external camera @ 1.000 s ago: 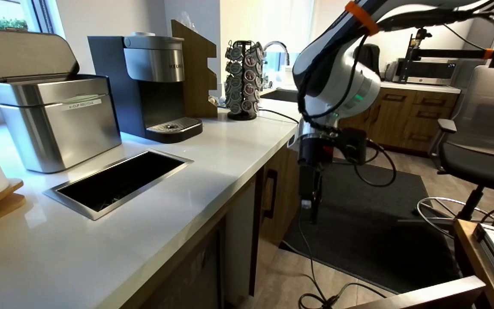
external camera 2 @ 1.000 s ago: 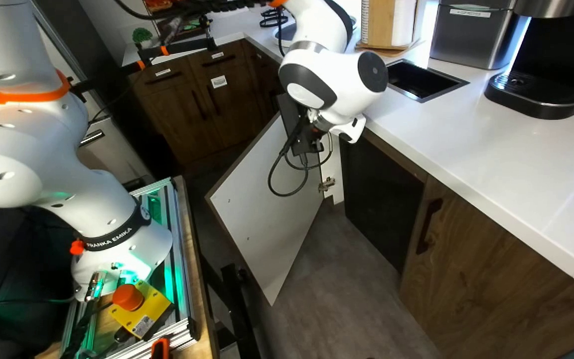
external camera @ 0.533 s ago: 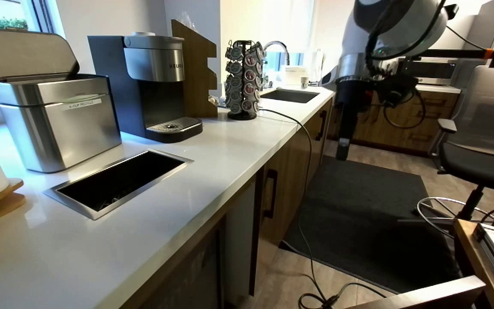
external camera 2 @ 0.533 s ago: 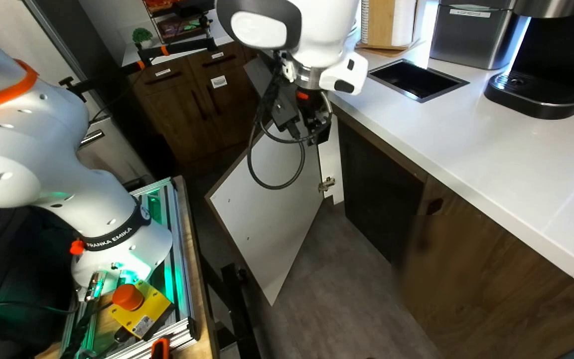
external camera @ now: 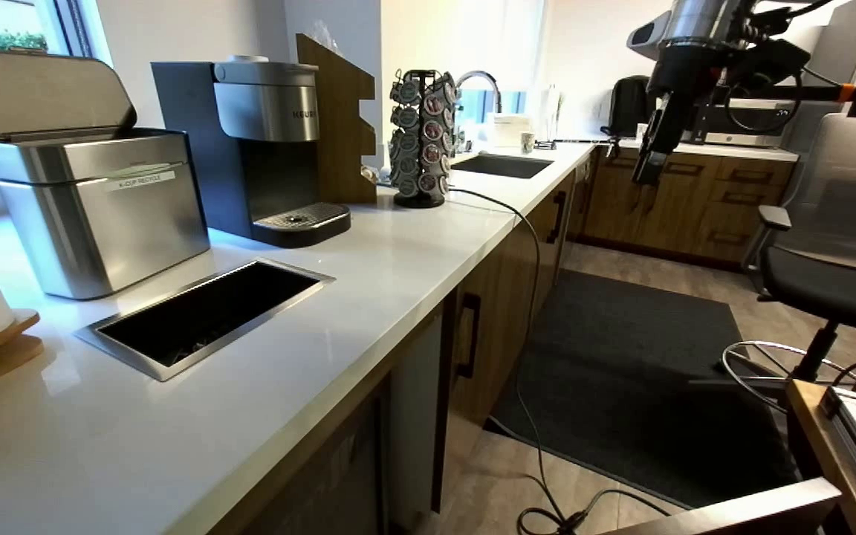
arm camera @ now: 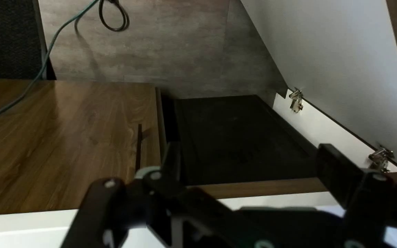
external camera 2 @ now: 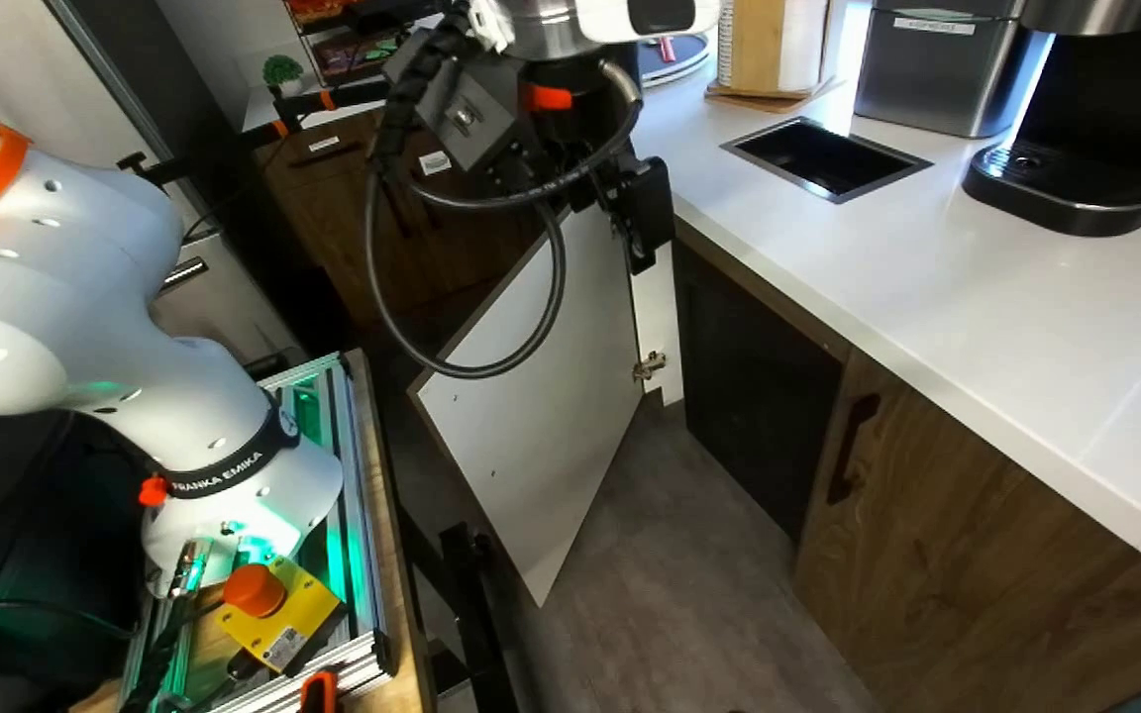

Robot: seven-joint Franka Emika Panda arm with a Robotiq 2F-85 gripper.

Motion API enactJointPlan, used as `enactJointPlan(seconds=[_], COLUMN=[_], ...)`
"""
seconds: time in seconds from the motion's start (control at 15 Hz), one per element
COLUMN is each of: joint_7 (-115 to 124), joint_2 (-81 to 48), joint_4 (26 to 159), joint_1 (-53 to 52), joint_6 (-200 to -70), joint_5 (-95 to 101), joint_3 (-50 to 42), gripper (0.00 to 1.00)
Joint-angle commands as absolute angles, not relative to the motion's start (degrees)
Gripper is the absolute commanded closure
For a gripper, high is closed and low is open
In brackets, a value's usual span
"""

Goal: Open the cabinet door

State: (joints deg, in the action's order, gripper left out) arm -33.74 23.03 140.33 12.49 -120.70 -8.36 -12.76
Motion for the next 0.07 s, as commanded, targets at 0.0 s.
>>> enactJointPlan(seconds=[0.0], joint_7=[-33.1], joint_2=[23.1], joint_4=[140.4], joint_1=[10.6], joint_6=[-120.7], joint_5=[-7.5], joint_3=[-14.3], gripper=[0.00])
